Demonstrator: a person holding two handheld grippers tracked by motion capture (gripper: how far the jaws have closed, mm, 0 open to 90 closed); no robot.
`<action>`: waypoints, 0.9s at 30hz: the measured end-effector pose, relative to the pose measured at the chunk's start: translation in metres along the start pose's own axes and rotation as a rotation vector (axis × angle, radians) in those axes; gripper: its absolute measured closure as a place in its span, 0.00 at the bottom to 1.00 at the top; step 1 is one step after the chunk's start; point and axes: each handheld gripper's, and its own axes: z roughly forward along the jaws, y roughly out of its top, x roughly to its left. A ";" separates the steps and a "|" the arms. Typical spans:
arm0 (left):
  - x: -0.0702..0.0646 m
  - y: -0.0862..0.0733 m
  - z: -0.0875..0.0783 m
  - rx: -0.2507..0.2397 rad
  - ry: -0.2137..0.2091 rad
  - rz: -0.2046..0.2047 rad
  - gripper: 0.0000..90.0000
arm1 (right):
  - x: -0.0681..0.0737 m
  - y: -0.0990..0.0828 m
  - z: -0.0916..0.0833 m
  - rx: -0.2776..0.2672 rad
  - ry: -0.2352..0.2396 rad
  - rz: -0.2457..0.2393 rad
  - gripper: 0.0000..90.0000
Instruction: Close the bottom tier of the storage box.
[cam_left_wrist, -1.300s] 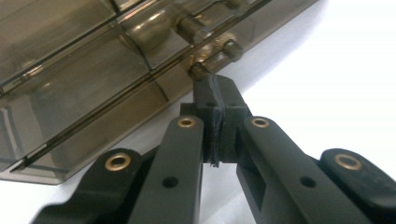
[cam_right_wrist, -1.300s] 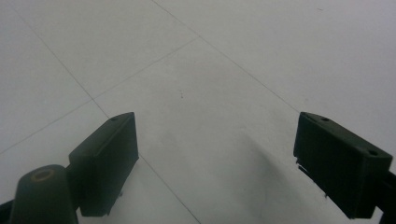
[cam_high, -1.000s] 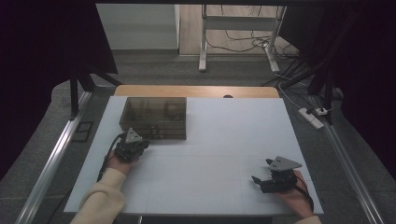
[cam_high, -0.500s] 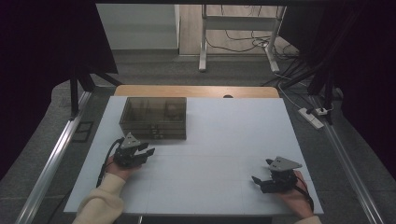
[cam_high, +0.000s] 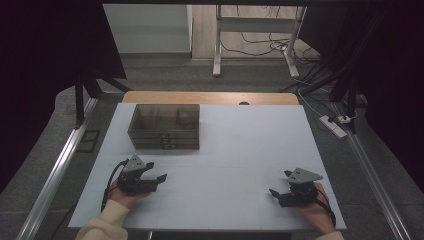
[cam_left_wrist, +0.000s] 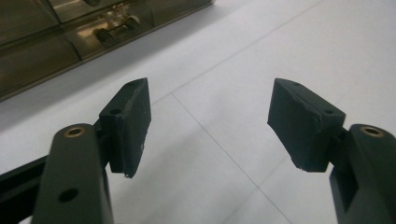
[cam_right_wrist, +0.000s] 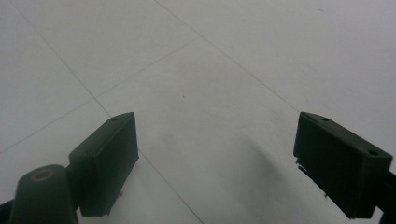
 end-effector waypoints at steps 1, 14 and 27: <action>-0.001 -0.001 -0.001 0.000 -0.003 0.003 0.34 | 0.000 0.000 0.000 0.000 0.000 0.001 0.15; -0.002 -0.003 -0.002 -0.001 -0.017 0.019 0.34 | -0.001 -0.001 0.001 0.000 0.001 0.008 0.15; -0.002 -0.003 -0.001 0.001 -0.018 0.024 0.33 | -0.001 -0.001 0.001 0.000 0.002 0.008 0.15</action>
